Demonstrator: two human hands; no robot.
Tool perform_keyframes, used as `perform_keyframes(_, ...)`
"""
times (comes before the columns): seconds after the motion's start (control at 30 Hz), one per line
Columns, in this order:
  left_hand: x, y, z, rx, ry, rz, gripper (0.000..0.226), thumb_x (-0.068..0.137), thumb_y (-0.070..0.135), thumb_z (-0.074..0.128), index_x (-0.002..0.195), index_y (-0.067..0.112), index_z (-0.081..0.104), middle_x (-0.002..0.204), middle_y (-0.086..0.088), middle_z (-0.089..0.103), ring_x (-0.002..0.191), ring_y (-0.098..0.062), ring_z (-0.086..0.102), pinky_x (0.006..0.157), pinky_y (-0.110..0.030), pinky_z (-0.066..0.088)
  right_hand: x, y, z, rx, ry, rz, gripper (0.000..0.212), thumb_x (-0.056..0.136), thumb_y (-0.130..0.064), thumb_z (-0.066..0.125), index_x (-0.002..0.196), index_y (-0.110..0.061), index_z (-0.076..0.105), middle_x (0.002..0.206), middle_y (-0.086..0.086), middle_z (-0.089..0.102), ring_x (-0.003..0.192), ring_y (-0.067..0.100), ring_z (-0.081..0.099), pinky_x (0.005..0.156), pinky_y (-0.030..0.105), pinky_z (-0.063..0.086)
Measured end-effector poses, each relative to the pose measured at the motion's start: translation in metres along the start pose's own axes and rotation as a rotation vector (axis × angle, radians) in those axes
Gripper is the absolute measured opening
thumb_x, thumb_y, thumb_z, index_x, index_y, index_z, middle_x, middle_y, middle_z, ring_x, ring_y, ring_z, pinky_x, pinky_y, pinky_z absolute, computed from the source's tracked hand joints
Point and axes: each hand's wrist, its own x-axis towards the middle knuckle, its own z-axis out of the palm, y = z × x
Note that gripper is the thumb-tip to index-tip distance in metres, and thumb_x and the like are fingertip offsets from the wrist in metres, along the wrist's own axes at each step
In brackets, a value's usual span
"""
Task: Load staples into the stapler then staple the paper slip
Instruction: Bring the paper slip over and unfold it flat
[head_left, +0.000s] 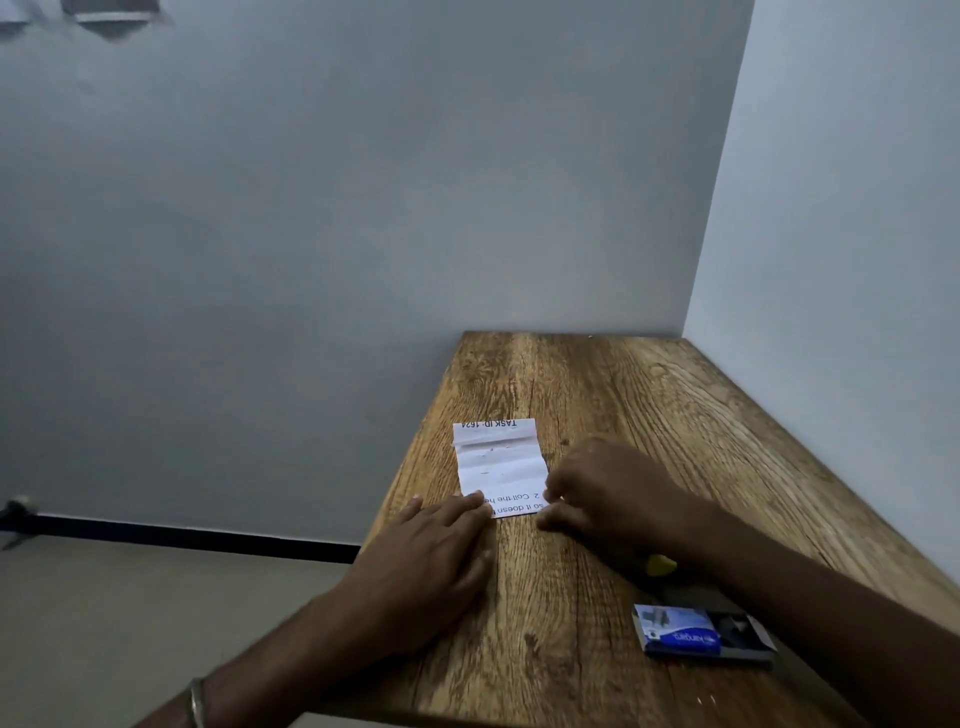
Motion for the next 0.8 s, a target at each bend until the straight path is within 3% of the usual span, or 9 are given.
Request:
perform_keyframes(0.07, 0.004, 0.000, -0.003, -0.020, 0.079, 0.001, 0.049, 0.101, 0.050, 0.025, 0.145, 0.032, 0.038, 0.155, 0.013, 0.035, 0.141, -0.004, 0.032, 0.119, -0.031, 0.020, 0.009, 0.003, -0.002, 0.015, 0.034, -0.028, 0.039, 0.080, -0.061, 0.067, 0.097, -0.027, 0.073, 0.096, -0.007, 0.072, 0.094, 0.013, 0.061, 0.089, 0.035, 0.046)
perform_keyframes(0.13, 0.009, -0.002, -0.008, -0.049, 0.149, 0.004, 0.040, 0.101, 0.044, 0.036, 0.134, 0.029, 0.052, 0.144, 0.012, 0.049, 0.128, -0.007, 0.046, 0.107, -0.030, 0.039, 0.014, 0.005, -0.005, 0.042, 0.025, -0.085, 0.033, 0.080, -0.055, 0.071, 0.094, -0.025, 0.074, 0.094, -0.006, 0.072, 0.091, 0.012, 0.062, 0.076, 0.029, 0.044)
perform_keyframes(0.23, 0.018, -0.006, -0.012, -0.076, 0.216, 0.008, 0.028, 0.098, 0.037, 0.049, 0.121, 0.027, 0.062, 0.126, 0.012, 0.061, 0.110, -0.007, 0.055, 0.090, -0.028, 0.047, 0.019, 0.006, -0.007, -0.015, 0.013, -0.169, 0.028, 0.084, -0.050, 0.069, 0.090, -0.024, 0.074, 0.087, -0.005, 0.071, 0.080, 0.011, 0.062, 0.066, 0.027, 0.043)
perform_keyframes(0.33, 0.022, -0.007, -0.011, -0.093, 0.238, 0.009, 0.023, 0.095, 0.039, 0.053, 0.112, 0.029, 0.065, 0.113, 0.014, 0.064, 0.102, -0.006, 0.057, 0.082, -0.025, 0.047, 0.019, 0.005, -0.007, -0.066, 0.032, -0.261, 0.021, 0.091, -0.042, 0.064, 0.101, -0.026, 0.074, 0.086, -0.005, 0.074, 0.077, 0.011, 0.064, 0.071, 0.026, 0.043)
perform_keyframes(0.43, 0.024, -0.007, -0.010, -0.228, 0.303, -0.082, 0.022, 0.094, 0.041, 0.056, 0.106, 0.028, 0.069, 0.104, 0.015, 0.064, 0.096, -0.005, 0.059, 0.078, -0.024, 0.048, 0.018, 0.002, -0.005, -0.180, 0.075, -0.301, 0.024, 0.095, -0.034, 0.055, 0.088, -0.021, 0.074, 0.072, -0.002, 0.071, 0.065, 0.015, 0.064, 0.070, 0.026, 0.042)
perform_keyframes(0.53, 0.027, -0.005, -0.012, -0.314, 0.351, -0.278, 0.036, 0.093, 0.053, 0.051, 0.108, 0.023, 0.064, 0.103, 0.009, 0.063, 0.090, -0.008, 0.058, 0.075, -0.028, 0.046, 0.015, 0.000, -0.001, -0.230, 0.138, -0.287, 0.029, 0.094, -0.029, 0.053, 0.072, -0.019, 0.069, 0.060, -0.001, 0.066, 0.058, 0.016, 0.061, 0.072, 0.030, 0.043)
perform_keyframes(0.67, 0.036, -0.001, -0.025, -0.329, 0.250, -0.460, 0.057, 0.090, 0.068, 0.040, 0.111, 0.017, 0.053, 0.100, -0.001, 0.066, 0.089, -0.018, 0.061, 0.074, -0.036, 0.049, 0.012, 0.000, 0.004, -0.248, 0.200, -0.256, 0.032, 0.090, -0.030, 0.051, 0.066, -0.019, 0.068, 0.057, -0.003, 0.065, 0.056, 0.015, 0.061, 0.069, 0.030, 0.047)
perform_keyframes(0.8, 0.046, -0.001, -0.036, -0.885, 0.141, -0.568, 0.043, 0.093, 0.045, 0.058, 0.105, 0.006, 0.043, 0.089, -0.014, 0.071, 0.070, -0.024, 0.070, 0.062, -0.035, 0.057, 0.008, 0.004, 0.009, -0.211, 0.235, -0.234, 0.040, 0.094, -0.030, 0.037, 0.069, -0.019, 0.066, 0.062, -0.002, 0.066, 0.061, 0.016, 0.063, 0.080, 0.033, 0.049)
